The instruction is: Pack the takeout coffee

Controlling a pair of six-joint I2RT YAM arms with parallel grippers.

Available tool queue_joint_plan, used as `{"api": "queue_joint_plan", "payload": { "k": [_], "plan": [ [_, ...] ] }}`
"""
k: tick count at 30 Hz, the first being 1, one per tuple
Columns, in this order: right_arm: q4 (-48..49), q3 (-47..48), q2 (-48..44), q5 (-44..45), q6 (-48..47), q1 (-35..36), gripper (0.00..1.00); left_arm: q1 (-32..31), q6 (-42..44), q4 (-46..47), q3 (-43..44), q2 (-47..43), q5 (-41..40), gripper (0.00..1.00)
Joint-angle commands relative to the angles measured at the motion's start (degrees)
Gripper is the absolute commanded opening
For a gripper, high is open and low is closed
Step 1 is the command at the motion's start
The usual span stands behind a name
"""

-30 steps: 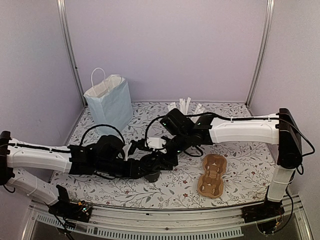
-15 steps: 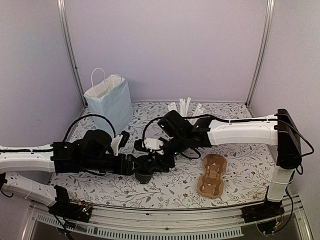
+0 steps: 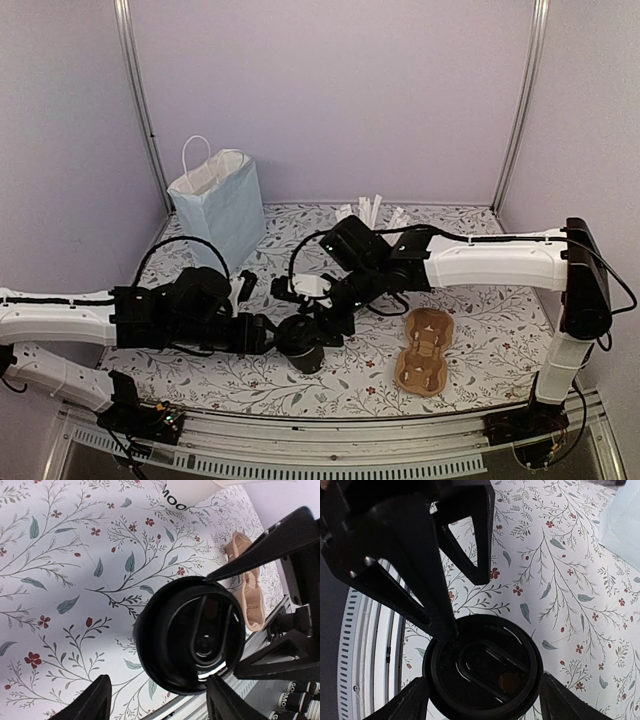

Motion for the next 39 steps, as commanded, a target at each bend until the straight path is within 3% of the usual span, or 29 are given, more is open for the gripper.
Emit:
{"api": "queue_joint_plan", "payload": {
  "k": [1,7,19,25,33,39],
  "plan": [
    [-0.6,0.8,-2.5,-1.1,0.4,0.5,0.84,0.0,-0.2,2.8,-1.6,1.3,0.6,0.67],
    [-1.1,1.3,-2.5,-1.2,0.3,0.4,0.90,0.2,0.1,4.5,-3.0,2.9,1.4,0.67],
    [-1.3,-1.8,-9.4,1.5,-1.0,-1.4,0.89,-0.8,2.1,9.3,-2.6,-0.5,1.7,0.68],
    [-1.8,-8.3,-11.7,0.3,-2.2,-5.4,0.89,-0.9,2.6,12.1,0.8,7.2,3.2,0.69],
    [-2.0,-14.7,-11.4,-6.3,-3.1,-7.8,0.87,-0.6,6.6,10.4,7.7,17.9,4.9,0.68],
    [-4.7,-16.2,-10.7,-14.9,-4.0,-7.5,0.81,0.9,8.3,7.9,7.9,17.8,4.8,0.66]
  ]
}}
